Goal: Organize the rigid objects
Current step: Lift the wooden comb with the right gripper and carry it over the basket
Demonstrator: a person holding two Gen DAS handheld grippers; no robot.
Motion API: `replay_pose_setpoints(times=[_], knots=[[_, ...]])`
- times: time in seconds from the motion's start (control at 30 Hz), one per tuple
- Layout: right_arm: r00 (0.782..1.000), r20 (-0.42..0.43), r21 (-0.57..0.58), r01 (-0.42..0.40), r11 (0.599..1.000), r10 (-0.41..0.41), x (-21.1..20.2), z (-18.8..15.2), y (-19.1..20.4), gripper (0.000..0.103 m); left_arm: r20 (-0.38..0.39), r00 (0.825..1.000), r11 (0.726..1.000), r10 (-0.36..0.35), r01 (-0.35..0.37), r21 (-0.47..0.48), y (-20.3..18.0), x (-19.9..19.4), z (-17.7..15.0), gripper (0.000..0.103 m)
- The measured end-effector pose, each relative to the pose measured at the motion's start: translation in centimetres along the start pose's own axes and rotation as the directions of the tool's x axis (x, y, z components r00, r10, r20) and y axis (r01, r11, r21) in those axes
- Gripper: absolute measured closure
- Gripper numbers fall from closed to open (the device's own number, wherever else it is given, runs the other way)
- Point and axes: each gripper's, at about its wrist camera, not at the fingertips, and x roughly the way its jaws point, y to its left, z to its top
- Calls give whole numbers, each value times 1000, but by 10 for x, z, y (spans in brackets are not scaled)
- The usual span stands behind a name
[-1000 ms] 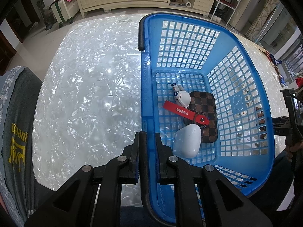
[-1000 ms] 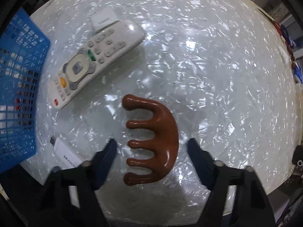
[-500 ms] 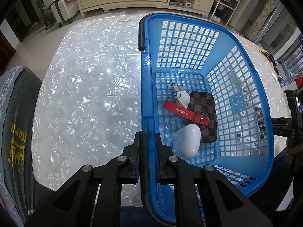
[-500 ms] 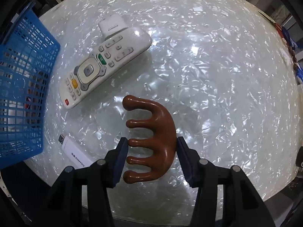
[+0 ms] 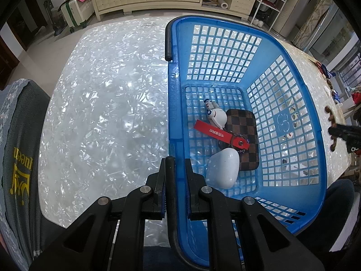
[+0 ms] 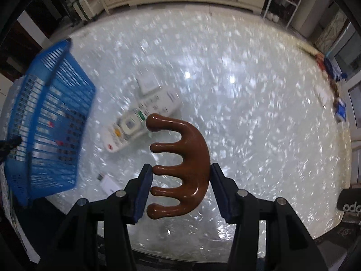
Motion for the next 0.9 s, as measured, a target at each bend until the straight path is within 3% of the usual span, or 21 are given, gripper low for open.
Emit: replay_pose_setpoints(times=[0.47, 0.63, 0.9], knots=[[989, 131, -231, -38, 972, 70, -75, 40, 78, 54, 6, 1000, 1000, -7, 7, -8, 3, -1, -1, 90], [985, 146, -339, -35, 940, 90, -84, 54, 124, 54, 5, 1000, 1000, -12, 12, -8, 3, -1, -1, 90], [988, 116, -485, -34, 874, 103, -64, 60, 182, 54, 7, 1000, 1000, -17, 17, -5, 4, -1, -1, 90]])
